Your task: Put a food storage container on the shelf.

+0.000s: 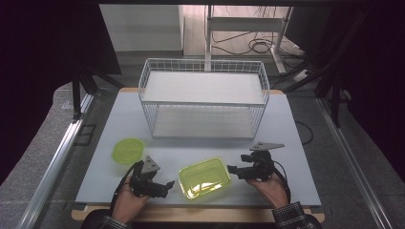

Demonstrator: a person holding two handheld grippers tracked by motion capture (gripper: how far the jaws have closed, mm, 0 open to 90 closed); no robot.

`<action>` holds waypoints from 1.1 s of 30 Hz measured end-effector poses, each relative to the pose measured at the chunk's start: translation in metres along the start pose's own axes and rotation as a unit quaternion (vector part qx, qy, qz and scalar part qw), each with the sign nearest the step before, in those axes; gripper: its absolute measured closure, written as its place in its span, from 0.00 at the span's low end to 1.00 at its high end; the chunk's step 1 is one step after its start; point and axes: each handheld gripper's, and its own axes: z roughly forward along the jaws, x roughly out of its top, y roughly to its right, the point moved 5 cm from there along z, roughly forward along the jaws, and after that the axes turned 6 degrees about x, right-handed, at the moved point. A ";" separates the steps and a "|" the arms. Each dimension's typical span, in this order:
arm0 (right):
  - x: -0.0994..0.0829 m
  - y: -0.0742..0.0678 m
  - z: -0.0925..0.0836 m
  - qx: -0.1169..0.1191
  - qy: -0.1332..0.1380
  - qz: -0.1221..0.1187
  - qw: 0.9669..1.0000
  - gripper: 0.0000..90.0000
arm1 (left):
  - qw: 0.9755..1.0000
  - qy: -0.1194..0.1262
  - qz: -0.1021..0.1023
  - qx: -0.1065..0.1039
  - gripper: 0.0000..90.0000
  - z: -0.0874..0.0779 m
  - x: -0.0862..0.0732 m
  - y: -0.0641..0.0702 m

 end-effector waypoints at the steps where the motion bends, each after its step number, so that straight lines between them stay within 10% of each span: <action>1: 0.000 -0.001 0.000 0.000 0.001 0.002 1.000 0.22 | 1.000 -0.002 0.003 0.000 0.05 0.000 0.000 0.000; 18: -0.001 -0.006 0.027 0.081 -0.042 0.084 0.992 0.62 | 1.000 -0.011 0.018 0.019 0.07 -0.001 -0.003 -0.003; 25: -0.002 -0.003 0.033 0.108 -0.056 0.128 0.984 0.73 | 0.999 -0.011 0.023 0.020 0.07 -0.001 -0.003 -0.003; 28: -0.002 0.000 0.034 0.140 -0.064 0.169 0.974 0.82 | 0.999 -0.011 0.026 0.021 0.07 -0.001 -0.003 -0.002; 33: -0.001 0.000 0.033 0.162 -0.065 0.195 0.965 0.89 | 0.999 -0.012 0.028 0.022 0.07 -0.001 -0.003 -0.002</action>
